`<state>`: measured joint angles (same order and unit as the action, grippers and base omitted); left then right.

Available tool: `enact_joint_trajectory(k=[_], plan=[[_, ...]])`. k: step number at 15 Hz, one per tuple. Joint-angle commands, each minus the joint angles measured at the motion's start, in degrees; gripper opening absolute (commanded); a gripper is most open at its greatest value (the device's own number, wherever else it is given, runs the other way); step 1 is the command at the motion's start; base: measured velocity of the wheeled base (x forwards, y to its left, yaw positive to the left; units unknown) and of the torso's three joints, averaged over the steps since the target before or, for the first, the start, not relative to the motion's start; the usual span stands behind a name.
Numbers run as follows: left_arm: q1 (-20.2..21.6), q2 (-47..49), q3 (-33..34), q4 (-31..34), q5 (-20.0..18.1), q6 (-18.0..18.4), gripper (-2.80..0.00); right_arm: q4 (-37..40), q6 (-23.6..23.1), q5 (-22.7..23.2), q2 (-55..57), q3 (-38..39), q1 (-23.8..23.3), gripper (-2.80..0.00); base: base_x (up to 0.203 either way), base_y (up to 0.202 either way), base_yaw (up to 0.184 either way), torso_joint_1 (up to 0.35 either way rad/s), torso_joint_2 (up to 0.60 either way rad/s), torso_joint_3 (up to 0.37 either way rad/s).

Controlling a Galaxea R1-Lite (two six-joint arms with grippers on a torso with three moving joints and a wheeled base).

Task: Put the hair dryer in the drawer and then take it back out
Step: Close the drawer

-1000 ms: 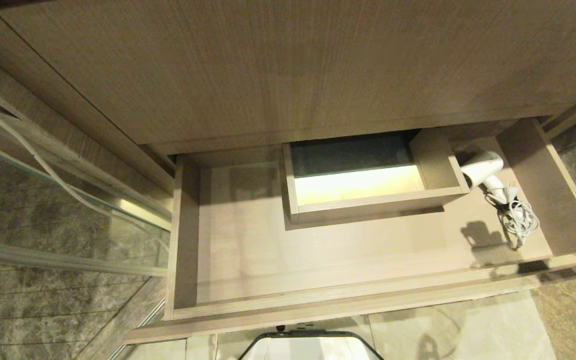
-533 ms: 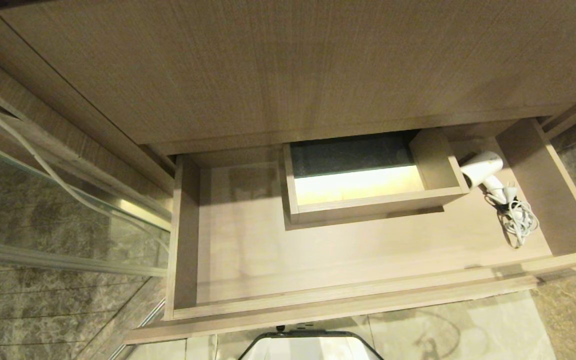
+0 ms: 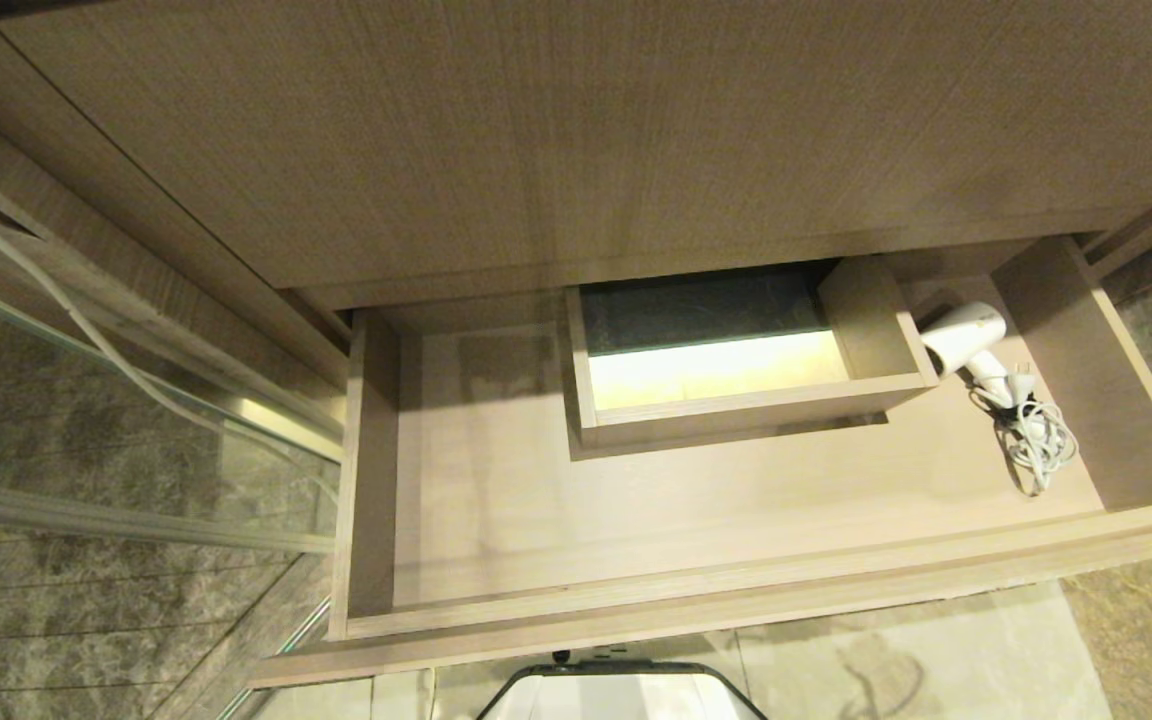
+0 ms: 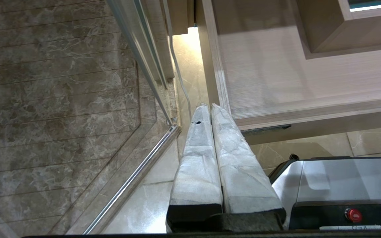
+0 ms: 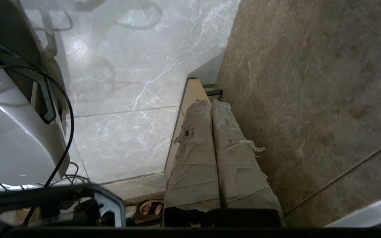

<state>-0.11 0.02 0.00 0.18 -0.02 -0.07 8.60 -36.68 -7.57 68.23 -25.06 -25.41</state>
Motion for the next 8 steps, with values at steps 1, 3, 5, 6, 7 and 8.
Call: enact_joint_trajectory(k=[1, 3, 5, 6, 7, 8], plan=[[0.0, 0.0, 0.1, 0.0, 0.0, -0.1, -2.8, -3.2, -0.2, -0.1, 7.6, -1.1, 0.0, -2.8, 0.0, 0.0, 0.0, 0.0, 0.0, 0.0], [0.0, 0.0, 0.1, 0.1, 0.0, 0.0, -2.8, -6.1, -0.1, -0.2, 11.1, -2.2, 0.0, -2.8, 0.0, 0.0, 0.0, 0.0, 0.0, 0.0], [0.0, 0.0, 0.1, 0.1, 0.0, 0.0, -2.8, -6.8, -0.1, -0.2, 11.7, -2.5, 0.0, -2.8, 0.0, 0.0, 0.0, 0.0, 0.0, 0.0], [0.0, 0.0, 0.1, 0.0, 0.0, 0.0, -2.8, -7.5, -0.2, -0.2, 12.3, -3.2, 0.0, -2.8, 0.0, 0.0, 0.0, 0.0, 0.0, 0.0], [0.0, 0.0, 0.1, 0.0, 0.0, 0.0, -2.8, -8.5, -0.2, -0.2, 14.6, -4.4, 0.0, -2.8, 0.0, 0.0, 0.0, 0.0, 0.0, 0.0], [0.0, 0.0, 0.1, 0.0, 0.0, 0.0, -2.8, -9.5, -0.2, -0.2, 18.0, -5.6, 0.0, -2.8, 0.0, 0.0, 0.0, 0.0, 0.0, 0.0]])
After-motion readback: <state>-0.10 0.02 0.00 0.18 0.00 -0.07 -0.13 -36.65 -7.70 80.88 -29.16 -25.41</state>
